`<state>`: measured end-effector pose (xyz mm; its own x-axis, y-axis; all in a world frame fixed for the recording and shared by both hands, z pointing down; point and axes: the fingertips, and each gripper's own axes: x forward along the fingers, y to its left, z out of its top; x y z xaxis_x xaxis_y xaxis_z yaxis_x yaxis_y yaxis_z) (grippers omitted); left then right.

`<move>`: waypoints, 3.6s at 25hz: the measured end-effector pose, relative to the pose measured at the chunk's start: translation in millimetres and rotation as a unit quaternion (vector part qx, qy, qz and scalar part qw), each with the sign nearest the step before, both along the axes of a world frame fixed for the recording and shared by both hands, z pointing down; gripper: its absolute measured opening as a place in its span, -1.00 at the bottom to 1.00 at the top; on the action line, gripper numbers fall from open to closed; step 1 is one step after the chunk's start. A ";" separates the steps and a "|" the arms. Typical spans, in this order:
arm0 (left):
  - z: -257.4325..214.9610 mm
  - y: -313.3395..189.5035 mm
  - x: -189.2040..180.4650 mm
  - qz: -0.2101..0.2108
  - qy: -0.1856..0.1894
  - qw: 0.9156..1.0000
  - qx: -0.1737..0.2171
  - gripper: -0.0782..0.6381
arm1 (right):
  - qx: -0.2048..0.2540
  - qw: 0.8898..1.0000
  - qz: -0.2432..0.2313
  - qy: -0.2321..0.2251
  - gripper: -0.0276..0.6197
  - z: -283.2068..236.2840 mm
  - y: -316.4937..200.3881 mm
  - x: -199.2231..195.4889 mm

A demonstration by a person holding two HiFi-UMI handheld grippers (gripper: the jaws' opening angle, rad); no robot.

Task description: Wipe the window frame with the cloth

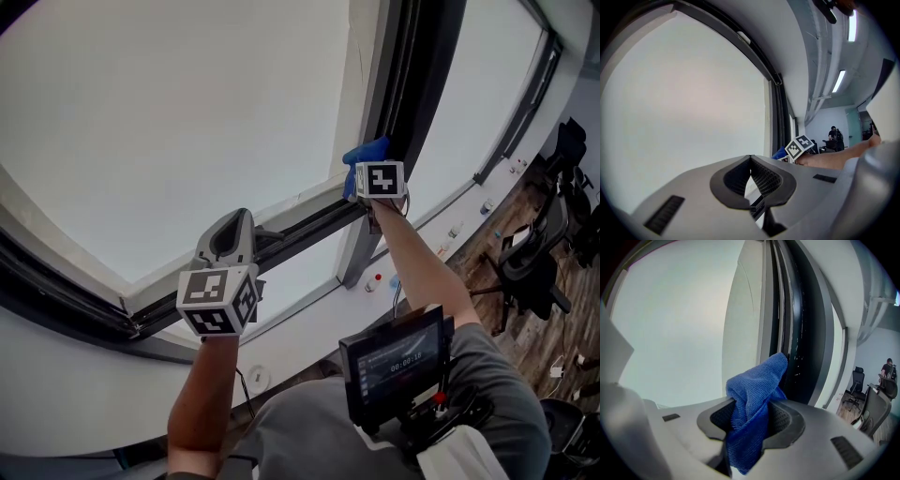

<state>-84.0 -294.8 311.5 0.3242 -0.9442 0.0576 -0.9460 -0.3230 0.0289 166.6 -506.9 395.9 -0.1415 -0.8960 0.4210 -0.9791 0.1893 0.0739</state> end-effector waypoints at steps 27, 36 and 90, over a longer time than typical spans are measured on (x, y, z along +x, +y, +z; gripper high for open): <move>-10.0 46.0 -71.8 -0.111 0.007 0.994 0.008 -0.76 | 0.028 0.983 -0.162 -0.081 -0.42 -37.3 66.5 -93.8; -96.1 154.4 -189.4 -0.293 -0.020 0.954 0.067 -0.76 | 0.054 0.871 -0.443 -0.204 -0.42 -168.5 189.7 -313.4; 4.7 265.9 -277.1 -0.395 -0.020 0.918 -0.033 -0.76 | -0.129 0.809 -0.553 -0.153 -0.42 54.2 316.9 -596.6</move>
<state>-361.1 -28.9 316.2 -0.4639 -0.8776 0.1206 -0.8849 0.4656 -0.0154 -430.0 -190.0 450.1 -0.9294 -0.0375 0.3672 -0.1649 0.9322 -0.3222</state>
